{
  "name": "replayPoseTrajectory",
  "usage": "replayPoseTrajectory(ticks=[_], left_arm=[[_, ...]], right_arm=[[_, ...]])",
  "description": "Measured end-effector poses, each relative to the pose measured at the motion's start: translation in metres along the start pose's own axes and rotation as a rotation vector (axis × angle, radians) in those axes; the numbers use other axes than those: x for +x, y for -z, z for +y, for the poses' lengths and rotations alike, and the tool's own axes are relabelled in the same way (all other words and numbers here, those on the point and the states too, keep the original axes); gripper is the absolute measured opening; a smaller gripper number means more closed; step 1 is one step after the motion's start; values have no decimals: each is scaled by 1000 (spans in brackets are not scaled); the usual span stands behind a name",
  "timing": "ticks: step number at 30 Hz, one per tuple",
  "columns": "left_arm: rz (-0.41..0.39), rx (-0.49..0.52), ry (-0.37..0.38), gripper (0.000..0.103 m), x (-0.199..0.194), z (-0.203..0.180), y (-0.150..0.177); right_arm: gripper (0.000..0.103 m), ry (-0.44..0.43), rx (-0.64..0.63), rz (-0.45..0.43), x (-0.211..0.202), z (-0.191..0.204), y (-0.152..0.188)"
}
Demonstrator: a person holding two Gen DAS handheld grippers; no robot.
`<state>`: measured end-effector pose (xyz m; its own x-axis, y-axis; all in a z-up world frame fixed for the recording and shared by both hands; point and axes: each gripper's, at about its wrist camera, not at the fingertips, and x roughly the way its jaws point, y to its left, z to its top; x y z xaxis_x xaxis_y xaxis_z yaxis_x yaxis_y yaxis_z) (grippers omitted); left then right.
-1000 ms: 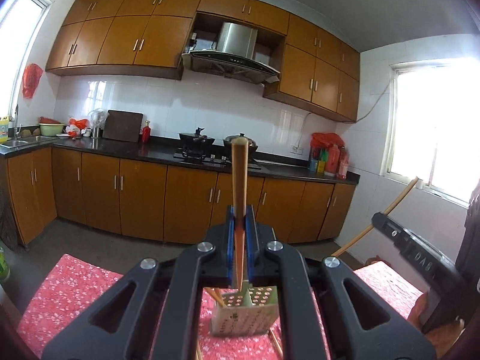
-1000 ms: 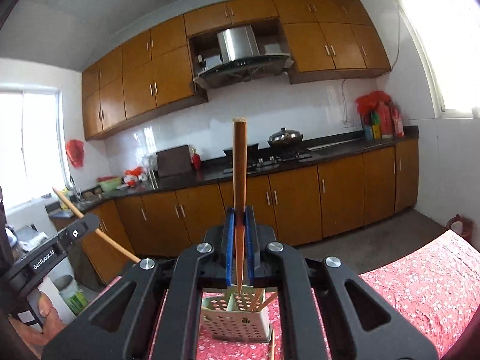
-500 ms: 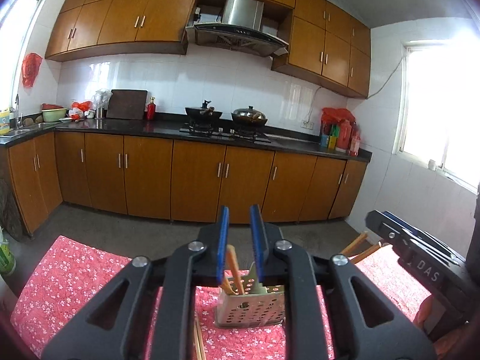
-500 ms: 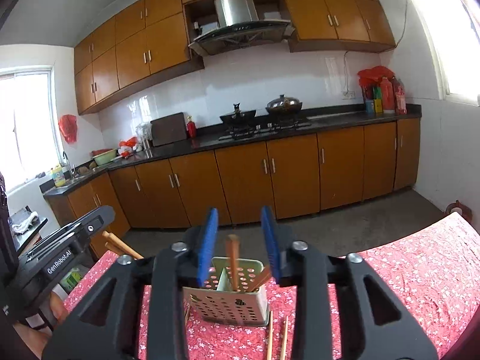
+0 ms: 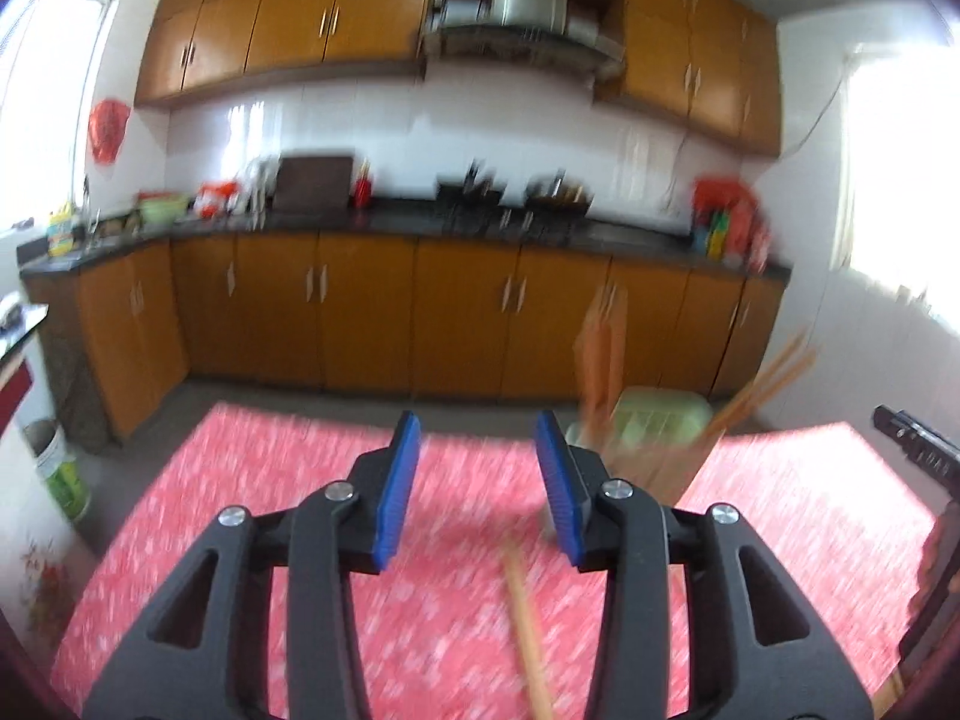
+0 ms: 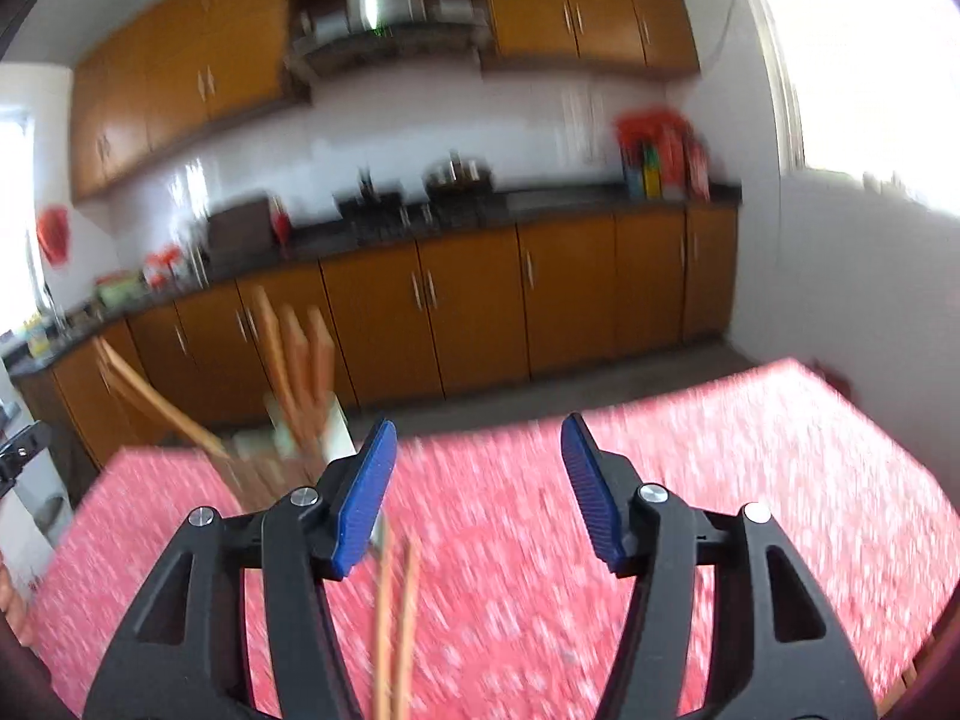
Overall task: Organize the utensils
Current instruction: 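Lower both open tools toward loose bamboo chopsticks on the cloth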
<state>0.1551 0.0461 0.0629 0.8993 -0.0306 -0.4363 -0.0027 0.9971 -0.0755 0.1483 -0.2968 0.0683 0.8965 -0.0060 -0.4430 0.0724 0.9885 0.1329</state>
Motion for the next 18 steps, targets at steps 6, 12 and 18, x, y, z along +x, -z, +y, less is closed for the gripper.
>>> replayPoseTrajectory(ticks=[6, 12, 18], left_arm=[[230, -51, 8, 40, 37, 19, 67], [324, -49, 72, 38, 44, 10, 103], [382, -40, 122, 30, 46, -2, 120]], right_arm=[[22, -99, 9, 330, 56, 9, 75], [17, -166, -25, 452, 74, 38, 118], [8, -140, -68, 503, 87, 46, 134]])
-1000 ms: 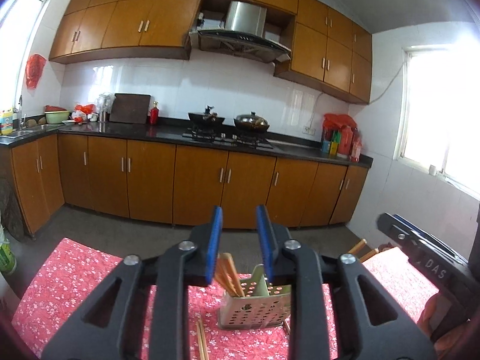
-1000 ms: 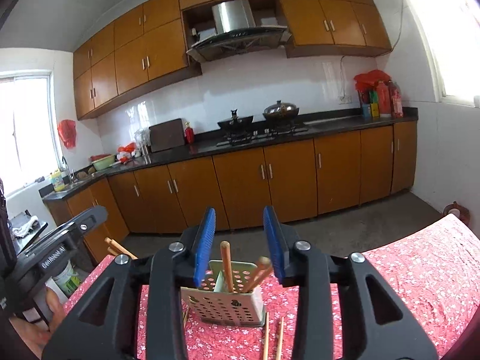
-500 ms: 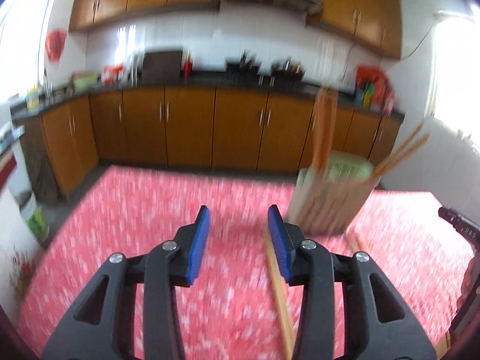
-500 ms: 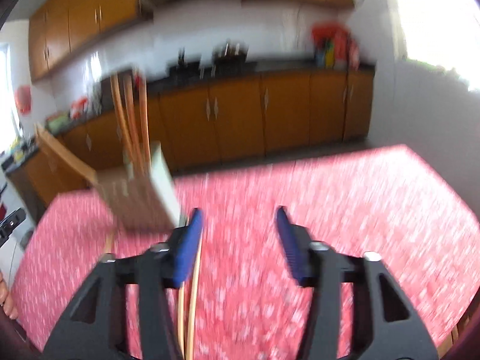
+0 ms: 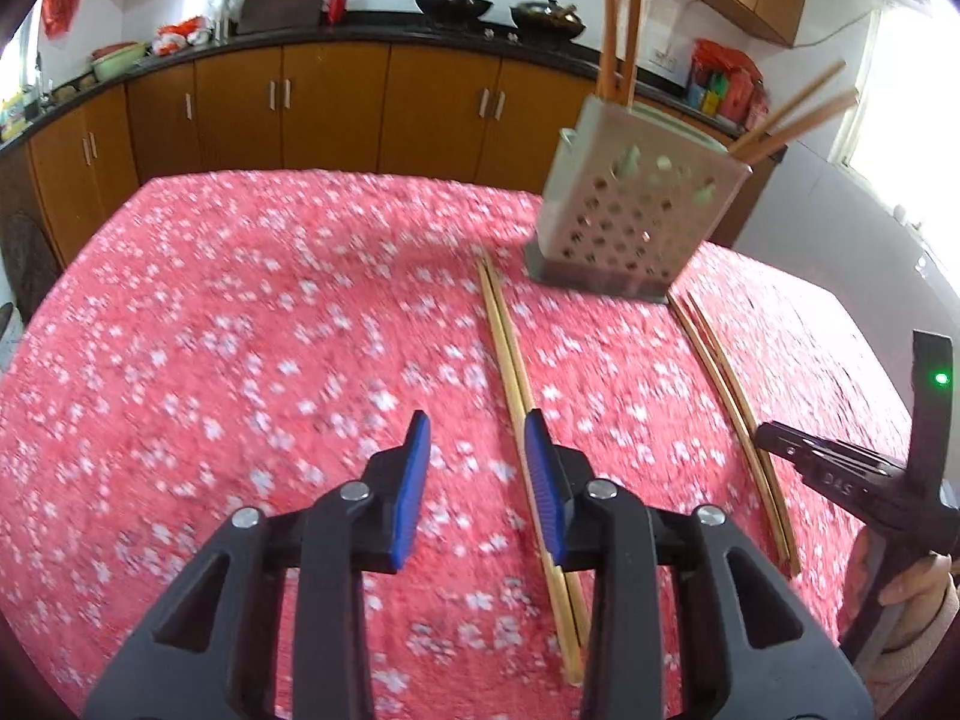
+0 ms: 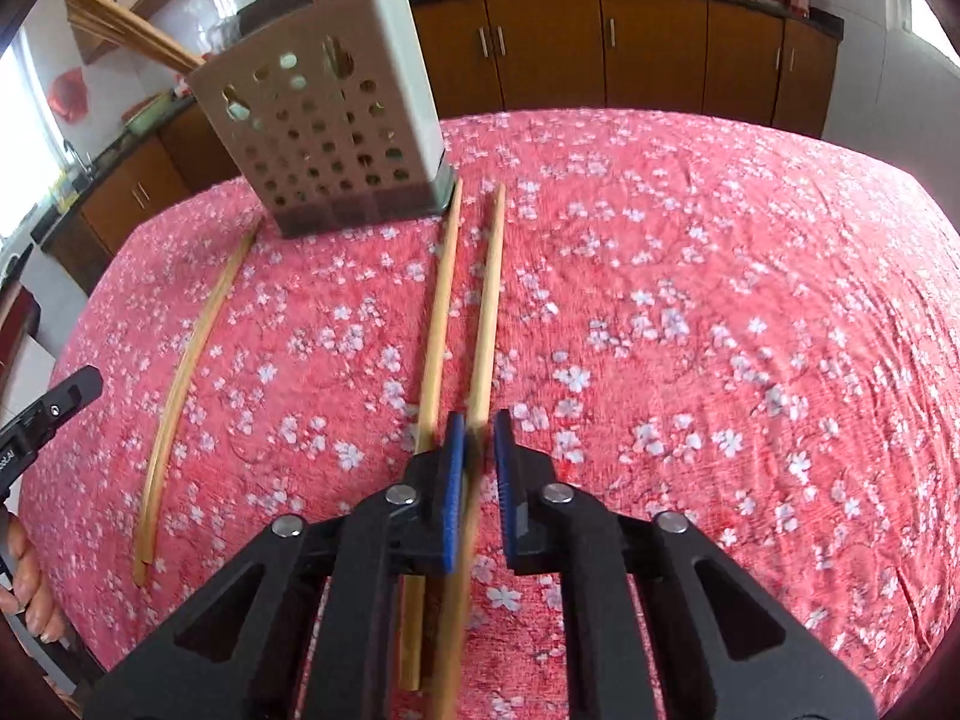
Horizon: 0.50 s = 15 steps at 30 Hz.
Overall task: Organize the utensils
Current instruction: 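Lower both open tools toward loose bamboo chopsticks on the cloth, then close the left tool on a chopstick while the right tool grasps another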
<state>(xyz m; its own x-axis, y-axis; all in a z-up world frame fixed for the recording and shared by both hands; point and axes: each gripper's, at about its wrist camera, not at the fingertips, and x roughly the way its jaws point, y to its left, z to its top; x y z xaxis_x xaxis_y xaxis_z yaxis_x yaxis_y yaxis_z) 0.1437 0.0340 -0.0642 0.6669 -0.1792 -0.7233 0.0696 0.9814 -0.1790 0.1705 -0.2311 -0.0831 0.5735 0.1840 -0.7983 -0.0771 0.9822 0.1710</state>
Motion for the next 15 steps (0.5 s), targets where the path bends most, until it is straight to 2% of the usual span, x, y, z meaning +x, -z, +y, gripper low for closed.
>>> replayPoseTrajectory(ticks=[4, 8, 15], left_arm=[[39, 7, 26, 22, 10, -7, 4], [71, 28, 49, 18, 17, -15, 10], [117, 74, 17, 14, 31, -24, 19]], right_arm=[[8, 72, 22, -27, 0, -14, 0], [8, 75, 53, -32, 0, -25, 0], [8, 75, 46, -38, 3, -23, 2]])
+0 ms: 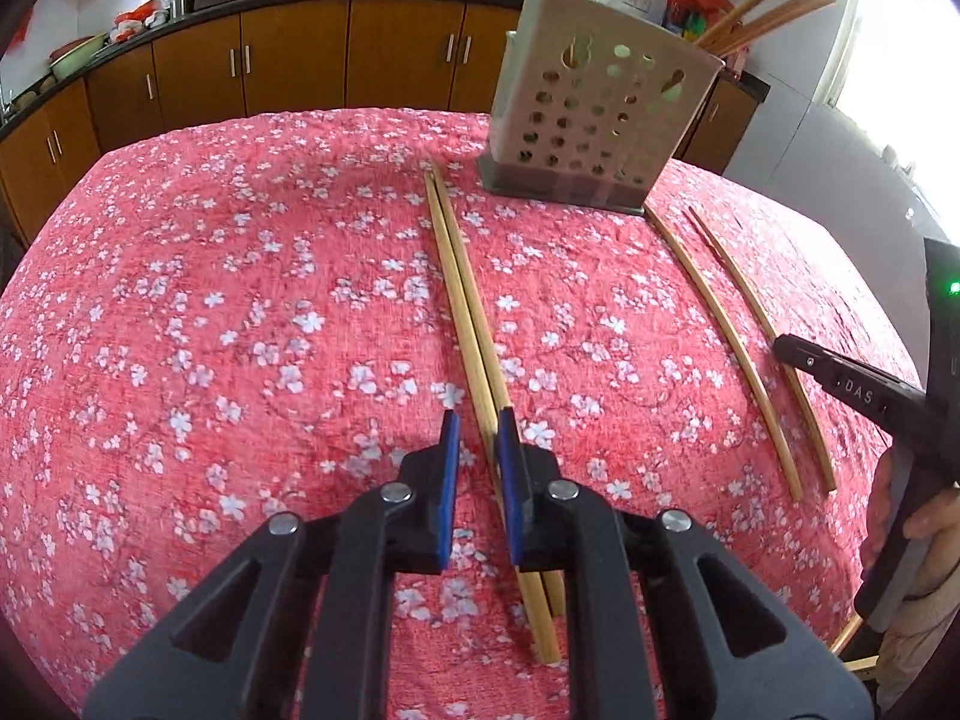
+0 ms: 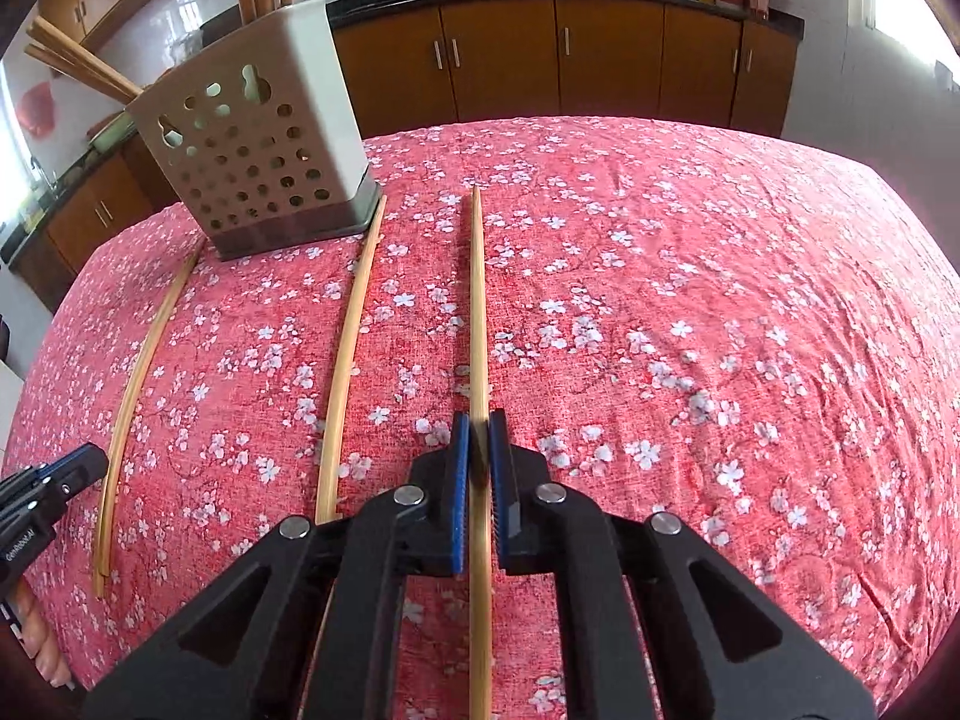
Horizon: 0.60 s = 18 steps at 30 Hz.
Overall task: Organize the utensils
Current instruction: 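Close the left tool on a chopstick while the right tool grasps another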
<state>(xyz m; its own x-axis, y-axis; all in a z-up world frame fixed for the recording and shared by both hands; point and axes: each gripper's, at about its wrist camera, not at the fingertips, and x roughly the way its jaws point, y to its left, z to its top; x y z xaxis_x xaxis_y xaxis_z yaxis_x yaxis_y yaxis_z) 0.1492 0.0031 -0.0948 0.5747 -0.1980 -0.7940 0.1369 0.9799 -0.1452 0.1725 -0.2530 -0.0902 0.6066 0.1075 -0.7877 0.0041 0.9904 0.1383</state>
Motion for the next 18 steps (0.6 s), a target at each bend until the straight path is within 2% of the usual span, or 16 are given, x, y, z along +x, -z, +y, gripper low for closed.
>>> replayPoseTrajectory(ticks=[6, 11, 14, 18], left_arm=[[20, 19, -40, 14, 7, -6, 0], [3, 27, -81, 10, 9, -6, -2], [0, 8, -114, 8, 11, 5, -9], [-9, -47, -179, 8, 12, 41, -22]], right_arm=[[8, -2, -5, 3, -7, -2, 1], [8, -8, -27, 0, -7, 4, 2], [8, 0, -45, -7, -5, 7, 1], [8, 28, -50, -17, 0, 5, -6]])
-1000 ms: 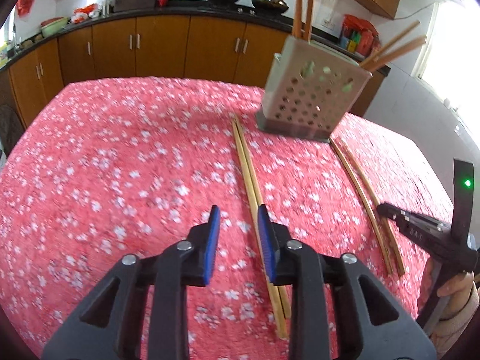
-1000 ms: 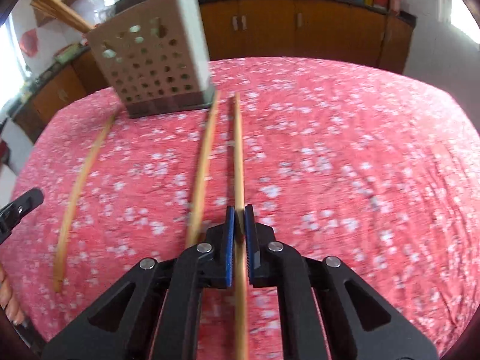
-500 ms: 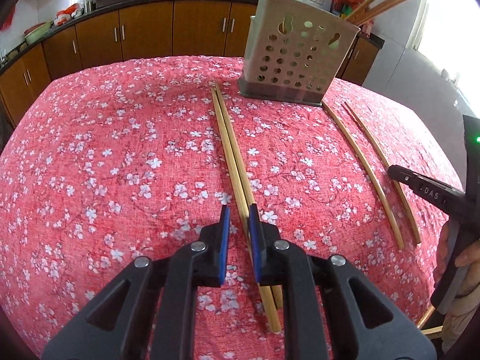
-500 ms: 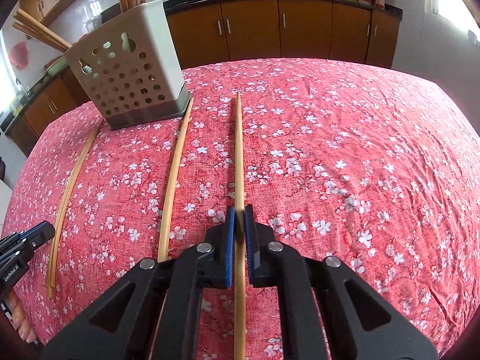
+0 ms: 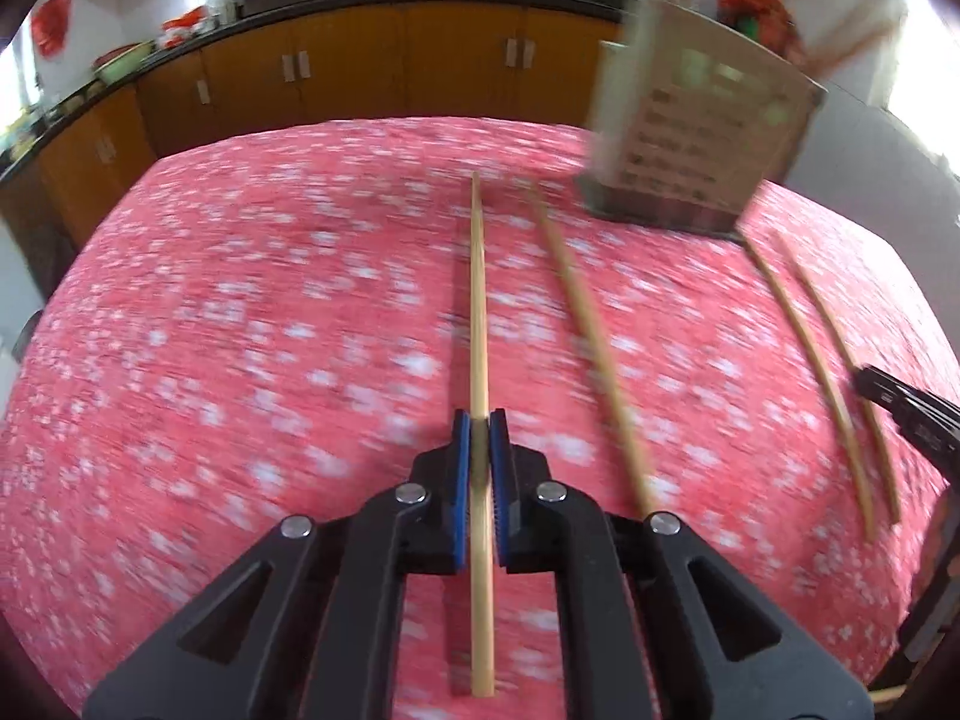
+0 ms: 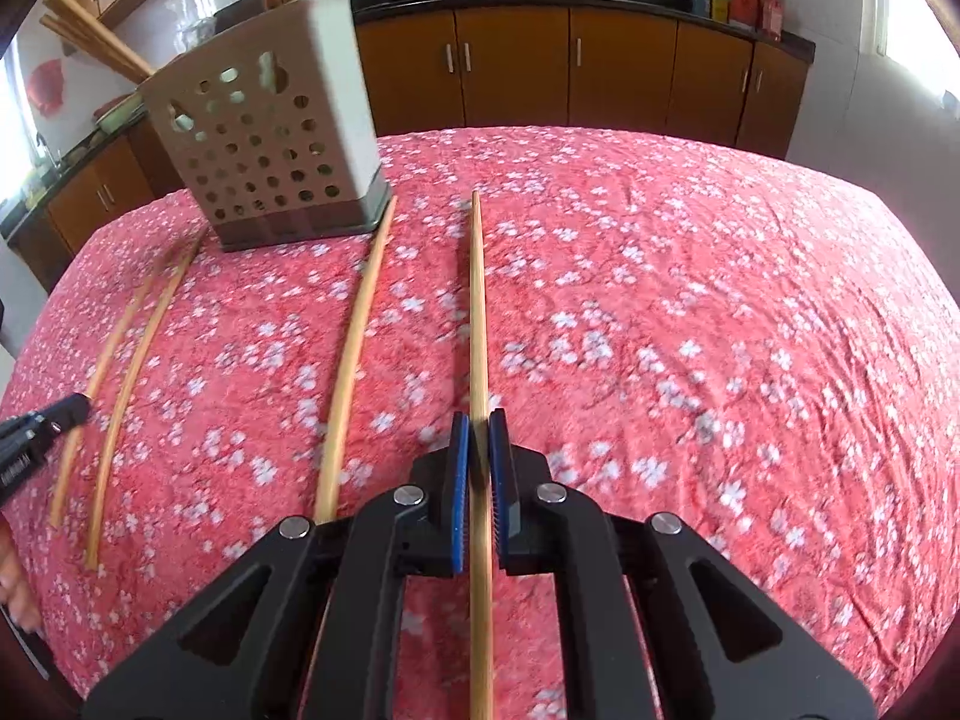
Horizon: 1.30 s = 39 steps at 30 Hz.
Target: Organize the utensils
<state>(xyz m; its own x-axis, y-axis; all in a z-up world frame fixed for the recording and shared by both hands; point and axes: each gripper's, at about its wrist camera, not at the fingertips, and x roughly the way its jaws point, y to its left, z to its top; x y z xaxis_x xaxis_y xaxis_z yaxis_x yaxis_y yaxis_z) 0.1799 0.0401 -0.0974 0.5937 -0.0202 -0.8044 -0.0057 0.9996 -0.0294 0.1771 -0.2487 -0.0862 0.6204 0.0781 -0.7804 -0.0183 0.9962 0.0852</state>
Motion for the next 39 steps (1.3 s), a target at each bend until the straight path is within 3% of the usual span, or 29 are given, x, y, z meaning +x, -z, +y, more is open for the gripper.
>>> replayPoseTrajectory(ticks=[8, 18, 39], left_arm=[[-32, -53, -35, 9, 9, 40, -13], [-40, -94, 14, 9, 3, 52, -8], [-42, -102, 18, 10, 0, 51, -8]], right_arm=[[8, 15, 38, -28, 12, -10, -14], [9, -1, 53, -29, 17, -12, -18], [9, 0, 57, -31, 14, -10, -15]])
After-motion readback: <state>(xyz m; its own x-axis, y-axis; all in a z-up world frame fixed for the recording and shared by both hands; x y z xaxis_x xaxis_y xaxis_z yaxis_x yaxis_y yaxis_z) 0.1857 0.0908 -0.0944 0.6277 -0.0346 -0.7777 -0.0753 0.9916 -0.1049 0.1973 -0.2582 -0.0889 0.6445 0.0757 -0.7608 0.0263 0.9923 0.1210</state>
